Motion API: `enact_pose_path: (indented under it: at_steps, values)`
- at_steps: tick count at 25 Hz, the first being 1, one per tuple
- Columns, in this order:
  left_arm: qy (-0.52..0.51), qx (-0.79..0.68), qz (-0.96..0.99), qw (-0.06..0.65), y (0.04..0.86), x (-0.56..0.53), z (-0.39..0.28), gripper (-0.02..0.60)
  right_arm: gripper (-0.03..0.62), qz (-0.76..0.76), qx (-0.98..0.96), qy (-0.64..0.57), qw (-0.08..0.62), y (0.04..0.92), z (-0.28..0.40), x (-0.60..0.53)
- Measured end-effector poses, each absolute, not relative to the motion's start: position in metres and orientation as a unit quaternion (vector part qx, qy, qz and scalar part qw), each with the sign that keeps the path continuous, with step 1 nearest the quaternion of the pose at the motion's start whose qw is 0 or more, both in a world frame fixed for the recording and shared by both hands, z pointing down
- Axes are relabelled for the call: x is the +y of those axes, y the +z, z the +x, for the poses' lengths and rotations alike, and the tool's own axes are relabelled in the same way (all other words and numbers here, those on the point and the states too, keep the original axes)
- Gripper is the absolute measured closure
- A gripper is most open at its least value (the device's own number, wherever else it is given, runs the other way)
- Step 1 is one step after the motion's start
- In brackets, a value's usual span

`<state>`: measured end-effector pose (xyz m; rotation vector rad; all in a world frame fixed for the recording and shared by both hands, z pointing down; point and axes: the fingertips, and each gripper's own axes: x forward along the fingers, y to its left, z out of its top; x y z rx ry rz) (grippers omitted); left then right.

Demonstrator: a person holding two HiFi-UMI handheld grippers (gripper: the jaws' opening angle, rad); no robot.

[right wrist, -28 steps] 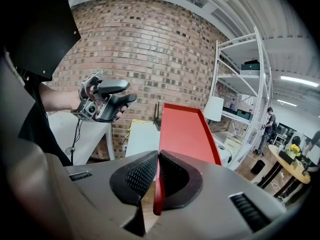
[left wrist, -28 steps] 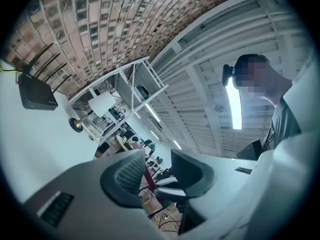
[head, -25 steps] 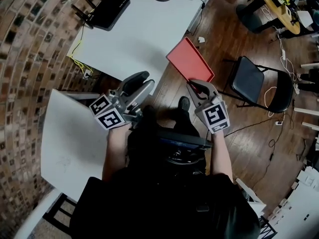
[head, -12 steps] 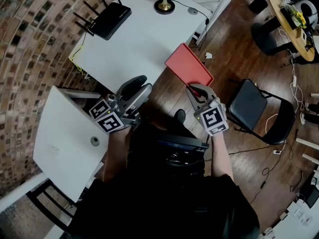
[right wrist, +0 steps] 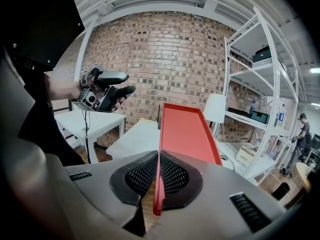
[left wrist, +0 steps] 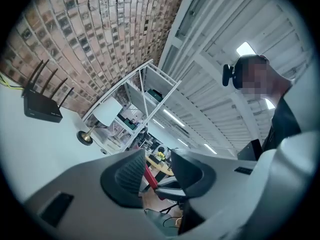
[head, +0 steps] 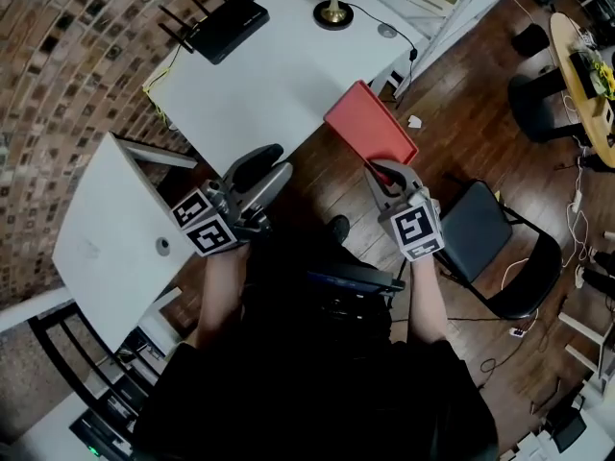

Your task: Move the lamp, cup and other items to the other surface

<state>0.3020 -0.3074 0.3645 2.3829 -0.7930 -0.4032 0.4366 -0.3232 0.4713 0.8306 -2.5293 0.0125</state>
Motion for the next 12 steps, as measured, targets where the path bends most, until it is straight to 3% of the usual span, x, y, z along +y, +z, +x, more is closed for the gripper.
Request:
enact_pose_path:
  at_steps: [12]
  values:
    - [-0.152,-0.346,0.884,0.276,0.361,-0.302,0.307,0.425,0.574,0.258,-0.940,-0.010,0.225,0.469,0.438,-0.336]
